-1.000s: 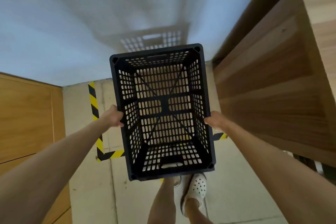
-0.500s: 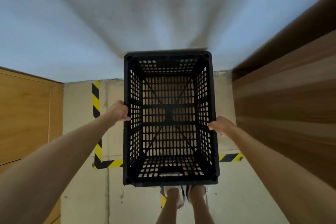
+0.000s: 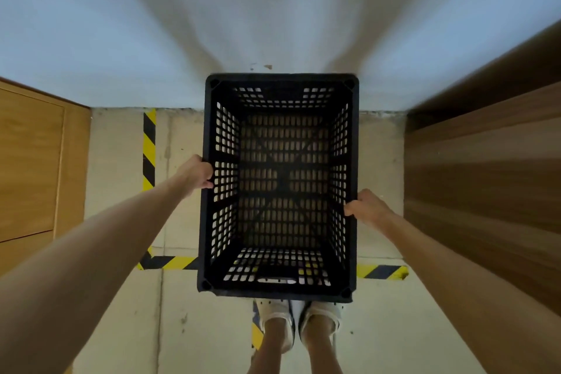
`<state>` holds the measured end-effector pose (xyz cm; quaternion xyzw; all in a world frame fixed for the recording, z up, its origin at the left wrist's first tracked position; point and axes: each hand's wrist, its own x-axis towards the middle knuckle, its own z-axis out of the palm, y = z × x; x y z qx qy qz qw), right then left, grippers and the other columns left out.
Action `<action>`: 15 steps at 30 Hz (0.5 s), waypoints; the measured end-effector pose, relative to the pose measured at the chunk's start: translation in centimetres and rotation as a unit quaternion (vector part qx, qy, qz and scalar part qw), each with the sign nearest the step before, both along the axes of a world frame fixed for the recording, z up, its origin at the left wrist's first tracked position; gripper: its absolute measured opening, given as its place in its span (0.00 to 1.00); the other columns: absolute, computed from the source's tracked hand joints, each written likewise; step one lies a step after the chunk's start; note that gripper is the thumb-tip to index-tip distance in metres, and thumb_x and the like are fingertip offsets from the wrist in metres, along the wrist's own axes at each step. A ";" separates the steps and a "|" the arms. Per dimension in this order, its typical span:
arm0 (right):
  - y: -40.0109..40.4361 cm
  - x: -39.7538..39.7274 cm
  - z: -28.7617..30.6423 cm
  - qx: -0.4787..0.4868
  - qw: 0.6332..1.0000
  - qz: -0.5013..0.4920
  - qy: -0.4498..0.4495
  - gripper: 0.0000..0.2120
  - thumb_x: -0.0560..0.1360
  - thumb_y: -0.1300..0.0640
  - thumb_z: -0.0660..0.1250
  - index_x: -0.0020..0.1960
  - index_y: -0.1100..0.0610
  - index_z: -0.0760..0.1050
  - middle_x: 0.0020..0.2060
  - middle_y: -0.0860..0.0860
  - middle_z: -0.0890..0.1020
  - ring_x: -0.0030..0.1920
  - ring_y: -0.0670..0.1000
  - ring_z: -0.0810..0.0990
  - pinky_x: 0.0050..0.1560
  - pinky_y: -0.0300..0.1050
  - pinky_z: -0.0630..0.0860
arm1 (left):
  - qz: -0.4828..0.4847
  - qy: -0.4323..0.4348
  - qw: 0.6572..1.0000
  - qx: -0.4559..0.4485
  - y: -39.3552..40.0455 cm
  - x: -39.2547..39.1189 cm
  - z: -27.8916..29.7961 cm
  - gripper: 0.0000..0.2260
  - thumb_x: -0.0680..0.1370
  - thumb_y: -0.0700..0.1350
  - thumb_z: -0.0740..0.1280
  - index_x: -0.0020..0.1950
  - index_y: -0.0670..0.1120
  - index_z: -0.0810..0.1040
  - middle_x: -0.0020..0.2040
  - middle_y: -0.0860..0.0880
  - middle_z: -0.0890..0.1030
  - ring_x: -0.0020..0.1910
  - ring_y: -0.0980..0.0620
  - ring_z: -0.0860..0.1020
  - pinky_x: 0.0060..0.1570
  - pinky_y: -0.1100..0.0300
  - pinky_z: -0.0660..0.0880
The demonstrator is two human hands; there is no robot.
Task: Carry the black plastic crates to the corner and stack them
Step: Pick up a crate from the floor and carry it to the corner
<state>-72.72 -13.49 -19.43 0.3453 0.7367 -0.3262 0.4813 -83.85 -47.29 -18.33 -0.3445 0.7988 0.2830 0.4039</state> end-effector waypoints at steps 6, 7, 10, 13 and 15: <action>-0.8 -0.6 2.1 0.019 0.994 0.107 0.001 0.28 0.79 0.54 0.62 0.73 0.65 0.58 0.68 0.62 0.70 0.66 0.60 0.72 0.61 0.47 0.72 | -0.063 -0.001 0.998 -0.013 1.9 0.1 2.4 0.28 0.77 0.42 0.67 0.75 0.42 0.60 0.60 0.40 0.74 0.60 0.40 0.76 0.60 0.47 0.76; -0.9 -1.1 2.9 0.022 0.990 0.136 0.020 0.28 0.79 0.54 0.62 0.73 0.64 0.58 0.68 0.61 0.70 0.65 0.60 0.72 0.62 0.49 0.73 | -0.106 0.019 0.994 -0.019 2.3 -0.2 3.2 0.30 0.77 0.42 0.67 0.76 0.44 0.58 0.65 0.39 0.72 0.62 0.39 0.74 0.61 0.48 0.75; -0.9 -3.4 6.2 0.029 0.976 0.188 0.103 0.27 0.79 0.54 0.61 0.75 0.58 0.58 0.67 0.59 0.71 0.64 0.60 0.73 0.62 0.55 0.74 | -0.291 0.062 0.954 -0.024 4.1 -1.4 6.6 0.30 0.78 0.41 0.65 0.78 0.48 0.58 0.72 0.40 0.66 0.66 0.40 0.72 0.63 0.49 0.72; -0.8 -5.9 10.4 0.006 0.967 0.209 0.149 0.23 0.80 0.55 0.60 0.73 0.57 0.62 0.65 0.58 0.72 0.62 0.59 0.74 0.61 0.54 0.74 | -0.418 0.075 0.905 -0.019 6.4 -2.3 10.5 0.27 0.79 0.44 0.65 0.76 0.51 0.61 0.71 0.44 0.68 0.66 0.43 0.73 0.60 0.50 0.73; -0.3 -7.2 13.9 -0.014 0.960 0.233 0.156 0.20 0.80 0.57 0.60 0.71 0.58 0.64 0.64 0.59 0.73 0.62 0.59 0.75 0.61 0.53 0.74 | -0.463 0.095 0.881 -0.027 7.9 -2.5 13.8 0.25 0.78 0.47 0.65 0.75 0.54 0.63 0.69 0.47 0.71 0.64 0.45 0.74 0.56 0.51 0.74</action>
